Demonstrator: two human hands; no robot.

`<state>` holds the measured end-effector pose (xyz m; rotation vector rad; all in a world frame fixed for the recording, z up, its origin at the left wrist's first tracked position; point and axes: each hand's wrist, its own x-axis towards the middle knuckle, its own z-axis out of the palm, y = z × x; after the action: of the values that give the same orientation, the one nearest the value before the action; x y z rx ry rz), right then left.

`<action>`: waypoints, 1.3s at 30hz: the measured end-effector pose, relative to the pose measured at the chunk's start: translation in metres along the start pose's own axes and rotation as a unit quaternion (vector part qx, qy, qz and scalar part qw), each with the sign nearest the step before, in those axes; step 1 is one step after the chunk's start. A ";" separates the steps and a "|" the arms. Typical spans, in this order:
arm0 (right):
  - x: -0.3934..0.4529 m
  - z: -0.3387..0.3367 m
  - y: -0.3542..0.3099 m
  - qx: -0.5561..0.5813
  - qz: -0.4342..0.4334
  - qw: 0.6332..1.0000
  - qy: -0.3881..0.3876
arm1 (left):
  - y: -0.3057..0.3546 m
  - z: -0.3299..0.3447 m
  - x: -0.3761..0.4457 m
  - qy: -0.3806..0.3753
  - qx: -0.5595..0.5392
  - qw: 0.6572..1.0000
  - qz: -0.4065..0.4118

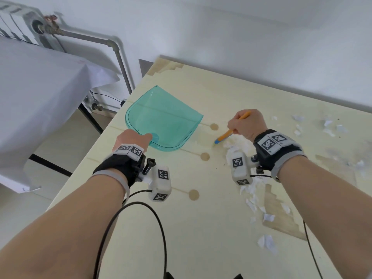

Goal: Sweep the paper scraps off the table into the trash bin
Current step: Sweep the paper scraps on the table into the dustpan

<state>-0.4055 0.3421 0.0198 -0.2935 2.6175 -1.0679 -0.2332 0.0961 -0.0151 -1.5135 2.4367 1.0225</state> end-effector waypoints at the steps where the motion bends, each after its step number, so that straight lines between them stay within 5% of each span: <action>1: 0.001 -0.009 0.004 0.017 0.010 0.999 0.048 | 0.001 0.001 -0.001 -0.008 -0.001 1.000 0.000; 3: -0.001 -0.024 0.014 0.061 0.024 0.991 0.116 | 0.004 0.004 -0.006 -0.027 -0.006 1.000 0.002; 10: -0.023 -0.031 0.046 -0.006 0.076 0.994 0.072 | 0.016 -0.008 -0.021 -0.066 0.052 0.996 0.030; 15: -0.042 -0.050 0.056 0.076 0.107 0.982 0.136 | 0.022 -0.021 -0.031 -0.066 0.124 0.987 0.077; 19: -0.052 -0.057 0.066 0.036 0.101 0.976 0.191 | 0.033 -0.022 -0.047 -0.066 0.202 0.971 0.109; 29: -0.071 -0.038 0.067 -0.068 0.063 0.987 0.129 | 0.041 -0.013 -0.070 -0.059 0.304 0.936 0.167; 36: -0.088 -0.031 0.047 0.195 0.045 0.979 0.043 | 0.044 0.008 -0.079 -0.106 0.264 0.946 0.155; 39: -0.092 -0.045 0.054 0.169 0.066 0.973 0.143 | 0.042 0.012 -0.081 -0.120 0.261 0.946 0.149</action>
<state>-0.3391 0.4362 0.0299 0.1189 2.5821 -1.5756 -0.2304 0.1765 0.0299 -0.8230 2.5199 0.4850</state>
